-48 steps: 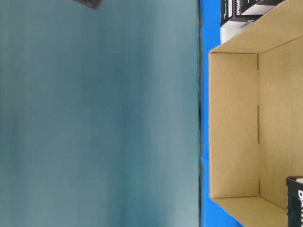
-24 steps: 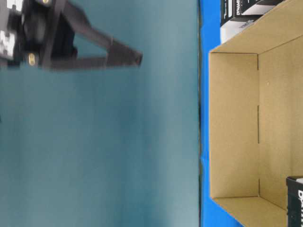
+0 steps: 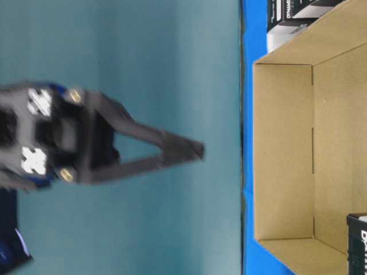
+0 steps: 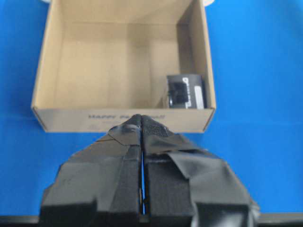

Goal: Pick the box from inside the cardboard box.
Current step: 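Move the right gripper over the cardboard box toward the black box, then lower the open right gripper around the black box in the corner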

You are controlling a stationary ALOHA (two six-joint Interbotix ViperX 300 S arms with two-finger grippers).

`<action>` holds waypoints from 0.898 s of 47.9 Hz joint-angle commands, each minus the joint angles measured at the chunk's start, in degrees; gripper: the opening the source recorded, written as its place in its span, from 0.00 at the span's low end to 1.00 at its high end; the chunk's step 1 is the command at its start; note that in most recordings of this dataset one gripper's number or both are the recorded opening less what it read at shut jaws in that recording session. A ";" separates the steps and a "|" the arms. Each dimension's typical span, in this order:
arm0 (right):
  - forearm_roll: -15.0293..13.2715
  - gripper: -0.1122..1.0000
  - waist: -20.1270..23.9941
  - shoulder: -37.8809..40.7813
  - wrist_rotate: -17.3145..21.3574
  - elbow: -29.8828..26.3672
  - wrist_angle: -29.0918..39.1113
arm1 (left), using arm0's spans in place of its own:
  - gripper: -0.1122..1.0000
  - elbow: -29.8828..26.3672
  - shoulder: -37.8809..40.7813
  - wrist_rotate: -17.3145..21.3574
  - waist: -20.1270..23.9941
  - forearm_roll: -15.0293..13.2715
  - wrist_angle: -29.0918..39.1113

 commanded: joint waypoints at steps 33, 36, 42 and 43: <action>0.18 0.53 -0.26 4.83 -1.14 -5.10 -3.69 | 0.06 -1.67 0.26 -0.09 -0.09 0.18 0.00; 0.00 0.70 -0.26 5.10 -1.14 -4.83 -4.31 | 0.06 -1.67 0.26 -0.09 0.00 0.18 0.00; 0.09 0.96 -0.53 6.33 -1.23 -4.13 -5.71 | 0.06 -1.58 0.26 -0.09 0.00 0.18 0.00; 0.00 0.98 -0.62 6.59 -1.14 -4.04 -5.89 | 0.06 -1.58 0.35 -0.09 0.00 0.18 0.00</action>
